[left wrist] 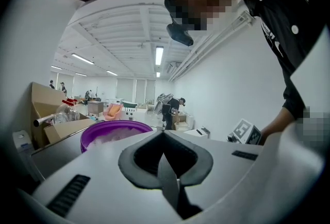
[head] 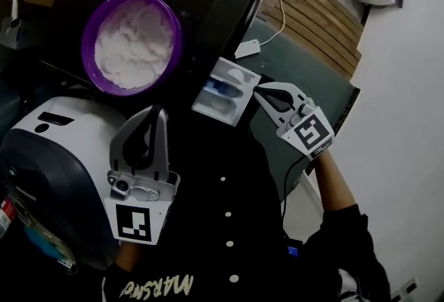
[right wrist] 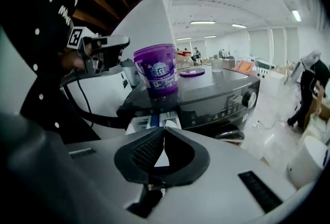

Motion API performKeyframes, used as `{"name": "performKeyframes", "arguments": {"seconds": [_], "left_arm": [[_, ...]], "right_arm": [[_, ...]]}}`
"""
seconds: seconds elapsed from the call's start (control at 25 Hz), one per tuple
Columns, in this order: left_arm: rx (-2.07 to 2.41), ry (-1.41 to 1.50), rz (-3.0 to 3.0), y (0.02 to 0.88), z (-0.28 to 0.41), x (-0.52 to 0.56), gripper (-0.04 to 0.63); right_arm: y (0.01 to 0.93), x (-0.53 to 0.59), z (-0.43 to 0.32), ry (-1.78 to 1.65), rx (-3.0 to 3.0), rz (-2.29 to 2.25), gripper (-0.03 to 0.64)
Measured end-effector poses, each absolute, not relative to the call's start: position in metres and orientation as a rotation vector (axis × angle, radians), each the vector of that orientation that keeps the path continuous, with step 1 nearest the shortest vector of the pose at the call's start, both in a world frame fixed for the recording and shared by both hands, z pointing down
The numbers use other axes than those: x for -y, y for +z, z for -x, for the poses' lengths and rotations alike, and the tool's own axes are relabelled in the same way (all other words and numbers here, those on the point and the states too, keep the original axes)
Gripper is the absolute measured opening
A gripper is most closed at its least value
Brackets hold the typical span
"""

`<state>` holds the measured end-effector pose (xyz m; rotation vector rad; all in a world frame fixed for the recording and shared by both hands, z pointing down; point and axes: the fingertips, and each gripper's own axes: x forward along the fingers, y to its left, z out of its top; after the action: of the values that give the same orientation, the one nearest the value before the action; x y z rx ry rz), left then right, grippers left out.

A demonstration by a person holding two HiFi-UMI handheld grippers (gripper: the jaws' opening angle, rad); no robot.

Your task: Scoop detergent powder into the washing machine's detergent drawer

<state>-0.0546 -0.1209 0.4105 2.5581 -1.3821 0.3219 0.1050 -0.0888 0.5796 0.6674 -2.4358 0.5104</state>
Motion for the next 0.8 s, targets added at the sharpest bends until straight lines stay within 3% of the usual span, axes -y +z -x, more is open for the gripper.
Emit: {"name": "performKeyframes", "arguments": {"seconds": [0.52,0.8], "left_arm": [[1.369,0.343,-2.534,0.423,0.057,0.118,0.005],[1.363,0.352,-2.540,0.425,0.056,0.116,0.005]], "right_arm": [[0.598,0.054,-0.089,-0.457,2.200,-0.419,0.031],[0.605,0.052,-0.089,-0.670,2.116,-0.408,0.031]]}}
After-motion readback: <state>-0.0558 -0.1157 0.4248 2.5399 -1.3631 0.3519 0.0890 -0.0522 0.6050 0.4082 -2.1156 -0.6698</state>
